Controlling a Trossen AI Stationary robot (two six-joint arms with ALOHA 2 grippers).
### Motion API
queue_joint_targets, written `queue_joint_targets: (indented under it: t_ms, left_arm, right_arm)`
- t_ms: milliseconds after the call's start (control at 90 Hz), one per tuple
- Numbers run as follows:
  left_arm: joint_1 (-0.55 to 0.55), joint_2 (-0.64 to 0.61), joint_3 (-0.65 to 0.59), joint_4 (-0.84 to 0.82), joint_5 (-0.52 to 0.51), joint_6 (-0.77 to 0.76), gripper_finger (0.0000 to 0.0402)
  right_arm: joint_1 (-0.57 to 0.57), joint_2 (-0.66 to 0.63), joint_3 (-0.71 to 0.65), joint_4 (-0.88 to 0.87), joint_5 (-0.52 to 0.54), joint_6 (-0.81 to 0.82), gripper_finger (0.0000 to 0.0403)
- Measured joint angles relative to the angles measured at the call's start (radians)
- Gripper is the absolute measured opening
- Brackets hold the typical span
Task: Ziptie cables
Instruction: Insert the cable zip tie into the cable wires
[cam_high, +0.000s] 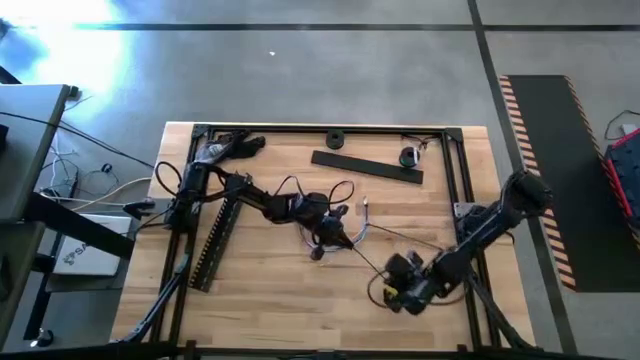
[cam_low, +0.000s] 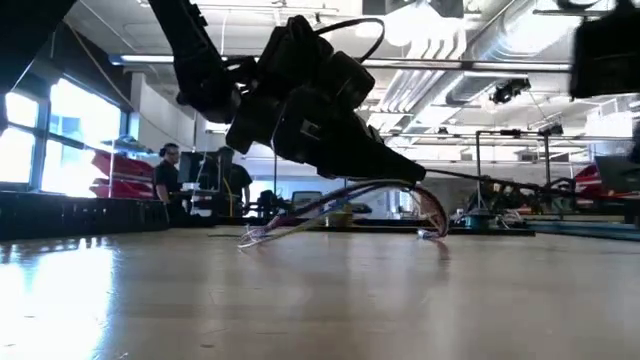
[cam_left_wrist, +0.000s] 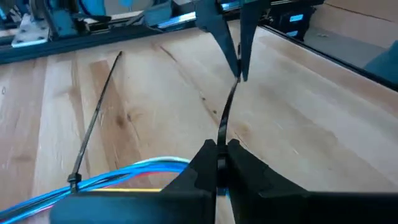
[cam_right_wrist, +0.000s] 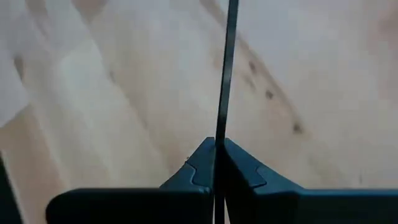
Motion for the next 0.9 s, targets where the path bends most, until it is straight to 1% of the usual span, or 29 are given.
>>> queue_joint_targets:
  t_ms: [78, 267, 389, 467, 522, 589, 700, 789, 822, 900]
  left_arm:
    - [0.000, 0.000, 0.000, -0.009, -0.001, 0.002, 0.0000]
    - [0.003, 0.000, -0.001, -0.046, -0.013, 0.021, 0.0000]
    - [0.002, 0.000, -0.001, -0.053, -0.012, 0.026, 0.0000]
    - [0.000, 0.000, -0.001, -0.053, -0.012, 0.025, 0.0000]
    - [-0.002, 0.000, -0.001, -0.056, -0.015, 0.026, 0.0000]
    - [-0.003, 0.000, -0.001, -0.057, -0.016, 0.026, 0.0000]
    - [-0.005, 0.000, -0.001, -0.057, -0.015, 0.026, 0.0000]
    - [-0.006, 0.000, -0.001, -0.060, -0.016, 0.026, 0.0000]
    - [-0.006, 0.000, -0.001, -0.060, -0.019, 0.026, 0.0000]
    - [-0.006, 0.000, -0.001, -0.060, -0.021, 0.026, 0.0000]
  right_arm:
    - [0.014, -0.009, 0.001, 0.002, -0.015, 0.010, 0.0001]
    - [0.012, -0.019, 0.001, -0.001, -0.270, -0.089, 0.0001]
    - [-0.008, -0.037, 0.001, -0.028, -0.403, -0.145, 0.0001]
    - [-0.032, -0.080, 0.001, -0.052, -0.453, -0.199, 0.0014]
    - [-0.058, -0.121, 0.001, -0.076, -0.453, -0.235, 0.0031]
    - [-0.088, -0.175, 0.001, -0.106, -0.419, -0.279, 0.0059]
    - [-0.153, -0.262, 0.001, -0.148, -0.402, -0.356, 0.0116]
    - [-0.195, -0.324, 0.001, -0.129, -0.392, -0.463, 0.0164]
    - [-0.206, -0.342, 0.001, -0.116, -0.347, -0.509, 0.0181]
    - [-0.223, -0.354, 0.001, -0.068, -0.187, -0.609, 0.0214]
